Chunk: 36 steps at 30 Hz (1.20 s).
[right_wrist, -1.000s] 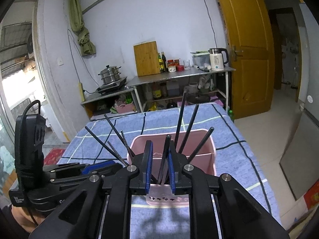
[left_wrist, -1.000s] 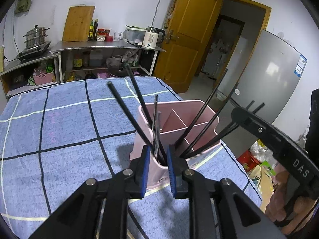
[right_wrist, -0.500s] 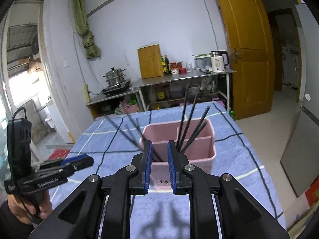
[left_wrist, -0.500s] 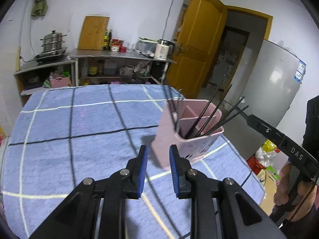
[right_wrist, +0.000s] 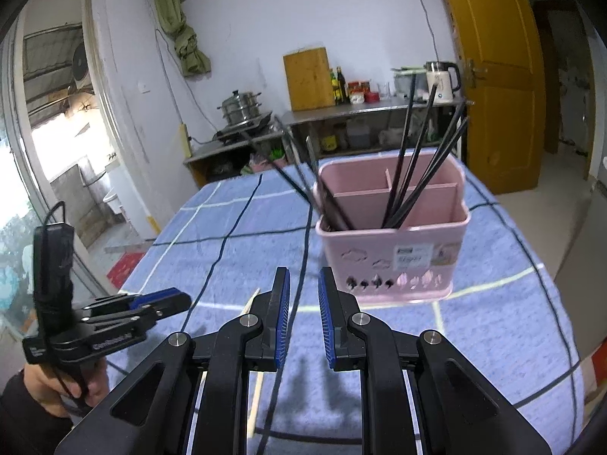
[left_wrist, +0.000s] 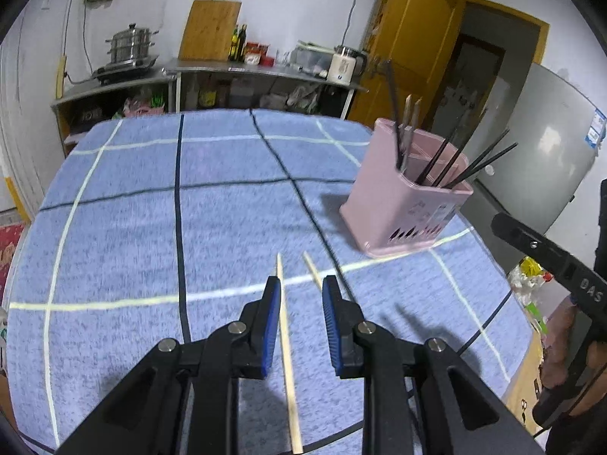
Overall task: Organize utensils
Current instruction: 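Move both tools down to the wooden chopsticks on the cloth, then close the left tool on a wooden chopstick while the right tool grasps another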
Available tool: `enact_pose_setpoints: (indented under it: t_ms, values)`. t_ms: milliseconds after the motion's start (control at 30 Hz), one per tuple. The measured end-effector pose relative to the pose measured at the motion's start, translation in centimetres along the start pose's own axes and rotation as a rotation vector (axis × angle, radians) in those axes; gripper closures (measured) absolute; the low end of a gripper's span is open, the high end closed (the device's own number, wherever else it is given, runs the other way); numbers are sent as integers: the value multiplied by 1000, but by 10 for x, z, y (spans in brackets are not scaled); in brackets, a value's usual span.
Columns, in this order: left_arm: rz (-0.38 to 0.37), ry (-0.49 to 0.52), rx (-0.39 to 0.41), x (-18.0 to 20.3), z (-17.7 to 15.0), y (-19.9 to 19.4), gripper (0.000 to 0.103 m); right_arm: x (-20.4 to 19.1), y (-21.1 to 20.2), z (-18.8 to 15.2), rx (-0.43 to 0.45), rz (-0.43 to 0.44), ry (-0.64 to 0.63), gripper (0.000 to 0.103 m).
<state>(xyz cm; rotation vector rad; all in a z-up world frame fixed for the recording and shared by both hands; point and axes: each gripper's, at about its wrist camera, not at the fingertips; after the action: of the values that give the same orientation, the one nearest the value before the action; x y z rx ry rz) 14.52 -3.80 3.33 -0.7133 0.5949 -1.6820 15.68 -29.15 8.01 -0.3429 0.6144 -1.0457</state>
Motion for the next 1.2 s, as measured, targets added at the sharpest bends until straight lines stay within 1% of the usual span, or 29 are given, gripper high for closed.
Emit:
enact_pose_setpoints:
  t_ms: [333,567,667,700,800,833,967,1200]
  values:
    - [27,32,-105,0,-6,58,79,-7,31,-18,-98,24,-16,87]
    - [44,32,-135,-2,-1,88,79,-9,66,-27,-174,39,-16,87]
    - [59,54,-147,0,-3,96,79,-8,79,-28,-198,46,-8,87]
    - [62,64,-141,1,-4,96,80,-9,82,-29,-202,47,-8,87]
    - [84,79,-135,-2,-6,95,91,-9,90,-29,-216,53,-11,87]
    - [85,76,-135,-5,-7,93,93,-9,93,-29,-219,54,-12,87]
    - [97,50,-141,-20,-9,87,93,-13,112,-29,-246,61,-17,87]
    - [75,-2,-165,-37,-6,85,93,-20,146,-28,-293,67,-40,87]
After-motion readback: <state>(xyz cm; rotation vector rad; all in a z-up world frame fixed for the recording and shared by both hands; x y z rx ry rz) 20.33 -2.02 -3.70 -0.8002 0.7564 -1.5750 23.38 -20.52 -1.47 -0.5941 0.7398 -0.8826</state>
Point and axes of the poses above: each gripper's, at about its wrist camera, not at the fingertips, and y roughly the way its jaws point, x to its right, z to its top, and after that the axes turned 8 degrees about z, right-handed
